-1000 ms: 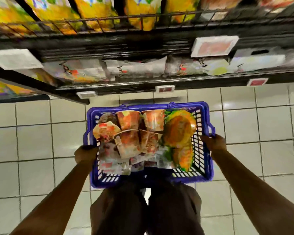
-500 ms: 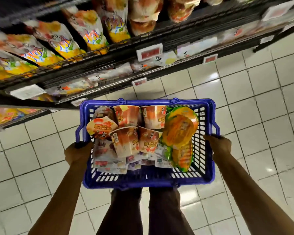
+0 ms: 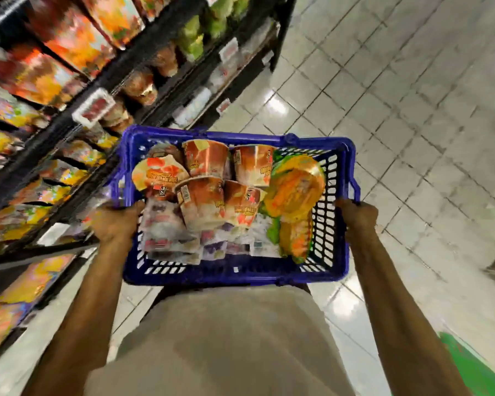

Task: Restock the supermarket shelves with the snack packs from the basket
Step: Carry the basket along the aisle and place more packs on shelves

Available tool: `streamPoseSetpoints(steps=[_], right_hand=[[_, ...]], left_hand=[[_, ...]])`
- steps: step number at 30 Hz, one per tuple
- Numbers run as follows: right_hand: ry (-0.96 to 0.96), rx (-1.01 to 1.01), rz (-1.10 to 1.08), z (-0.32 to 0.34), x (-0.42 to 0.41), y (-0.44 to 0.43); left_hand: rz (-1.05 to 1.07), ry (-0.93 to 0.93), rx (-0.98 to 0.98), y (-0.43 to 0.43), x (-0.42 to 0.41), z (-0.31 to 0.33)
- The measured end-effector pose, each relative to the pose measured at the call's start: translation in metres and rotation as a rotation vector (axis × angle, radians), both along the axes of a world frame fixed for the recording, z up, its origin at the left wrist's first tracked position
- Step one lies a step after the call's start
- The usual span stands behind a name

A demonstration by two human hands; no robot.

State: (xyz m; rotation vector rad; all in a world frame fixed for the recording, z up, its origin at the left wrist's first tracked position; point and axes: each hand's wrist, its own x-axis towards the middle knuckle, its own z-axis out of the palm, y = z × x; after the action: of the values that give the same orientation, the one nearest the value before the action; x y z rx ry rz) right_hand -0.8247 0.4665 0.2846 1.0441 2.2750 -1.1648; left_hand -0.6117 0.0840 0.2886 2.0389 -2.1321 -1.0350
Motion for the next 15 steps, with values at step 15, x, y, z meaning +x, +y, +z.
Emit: streamPoseSetpoints(steps=[15], right_hand=[[0.082,-0.093,-0.273,0.028,-0.141,0.167]], left_hand=[[-0.202,0.154,0.115,0.114,-0.259,0.007]])
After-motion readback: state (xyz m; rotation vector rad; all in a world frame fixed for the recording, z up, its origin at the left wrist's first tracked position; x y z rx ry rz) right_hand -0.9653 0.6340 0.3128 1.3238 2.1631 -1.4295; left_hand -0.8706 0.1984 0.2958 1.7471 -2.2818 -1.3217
